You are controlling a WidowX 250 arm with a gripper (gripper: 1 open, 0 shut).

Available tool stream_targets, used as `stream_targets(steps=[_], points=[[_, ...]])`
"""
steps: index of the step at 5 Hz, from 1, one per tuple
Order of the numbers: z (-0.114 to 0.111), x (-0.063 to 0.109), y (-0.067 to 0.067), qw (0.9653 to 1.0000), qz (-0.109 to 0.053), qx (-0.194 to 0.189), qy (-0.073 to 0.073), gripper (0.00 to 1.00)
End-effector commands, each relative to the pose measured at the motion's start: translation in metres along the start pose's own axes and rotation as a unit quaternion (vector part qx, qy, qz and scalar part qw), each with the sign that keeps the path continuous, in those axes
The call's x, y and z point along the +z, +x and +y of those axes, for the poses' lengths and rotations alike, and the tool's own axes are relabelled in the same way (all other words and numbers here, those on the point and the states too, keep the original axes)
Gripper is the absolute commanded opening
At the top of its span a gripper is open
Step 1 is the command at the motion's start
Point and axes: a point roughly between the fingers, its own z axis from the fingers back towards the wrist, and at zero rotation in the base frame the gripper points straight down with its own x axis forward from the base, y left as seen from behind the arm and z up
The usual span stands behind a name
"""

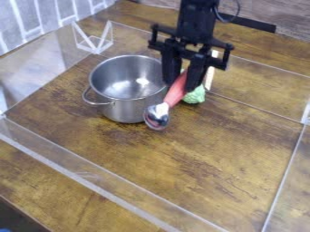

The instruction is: Move the pink spoon to the left

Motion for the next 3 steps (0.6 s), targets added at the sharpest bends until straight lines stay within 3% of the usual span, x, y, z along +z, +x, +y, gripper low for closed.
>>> stream_targets(steps=[1,3], points=[[0.001,0.047,-0.008,0.998,-0.063,0.0,-0.009,0.0],[0.015,0.044,0.0,0.9976,-0.068,-0.012,-0.005,0.0]])
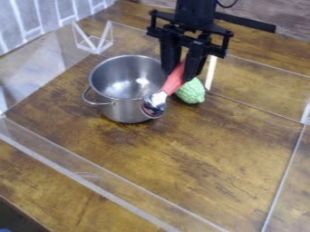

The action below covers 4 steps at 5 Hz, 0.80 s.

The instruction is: Move the pink spoon to the left

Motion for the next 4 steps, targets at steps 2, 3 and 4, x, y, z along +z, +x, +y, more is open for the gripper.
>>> stream_targets(steps=[2,3,4], points=[[0.019,0.038,0.002,0.9974,-0.06,0.04,-0.007,0.0],[0.026,0.033,0.006,0.9967,-0.06,0.055,-0.007,0.0],[0.032,0.03,0.009,0.9957,-0.06,0.07,-0.006,0.0]])
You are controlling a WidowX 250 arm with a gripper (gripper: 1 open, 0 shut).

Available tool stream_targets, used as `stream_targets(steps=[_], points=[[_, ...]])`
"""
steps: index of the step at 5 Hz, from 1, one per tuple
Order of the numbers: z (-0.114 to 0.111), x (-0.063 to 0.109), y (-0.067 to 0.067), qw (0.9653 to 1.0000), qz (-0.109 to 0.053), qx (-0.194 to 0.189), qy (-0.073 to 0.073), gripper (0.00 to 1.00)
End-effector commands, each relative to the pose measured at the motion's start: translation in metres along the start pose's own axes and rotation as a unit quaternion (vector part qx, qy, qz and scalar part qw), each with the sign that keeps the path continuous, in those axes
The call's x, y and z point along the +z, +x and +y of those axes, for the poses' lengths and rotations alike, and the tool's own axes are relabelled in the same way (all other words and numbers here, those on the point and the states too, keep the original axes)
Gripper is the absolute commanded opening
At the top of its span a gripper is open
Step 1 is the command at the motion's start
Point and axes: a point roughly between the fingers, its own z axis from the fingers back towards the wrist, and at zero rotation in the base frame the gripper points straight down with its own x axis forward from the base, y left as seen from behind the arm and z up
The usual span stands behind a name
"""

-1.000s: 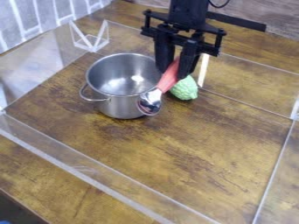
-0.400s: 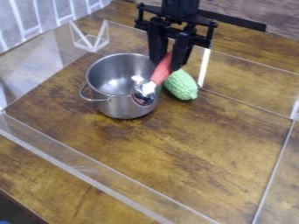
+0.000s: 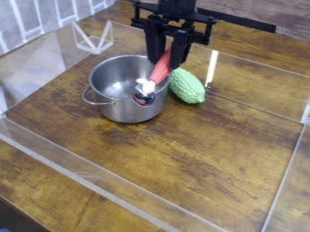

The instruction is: Move the pink spoon to the left

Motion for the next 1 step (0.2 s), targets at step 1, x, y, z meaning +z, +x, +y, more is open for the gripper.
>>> stream_targets(steps=[1], points=[[0.0095,0.0242,0.0028,0.999,-0.044,0.007,-0.005,0.0]])
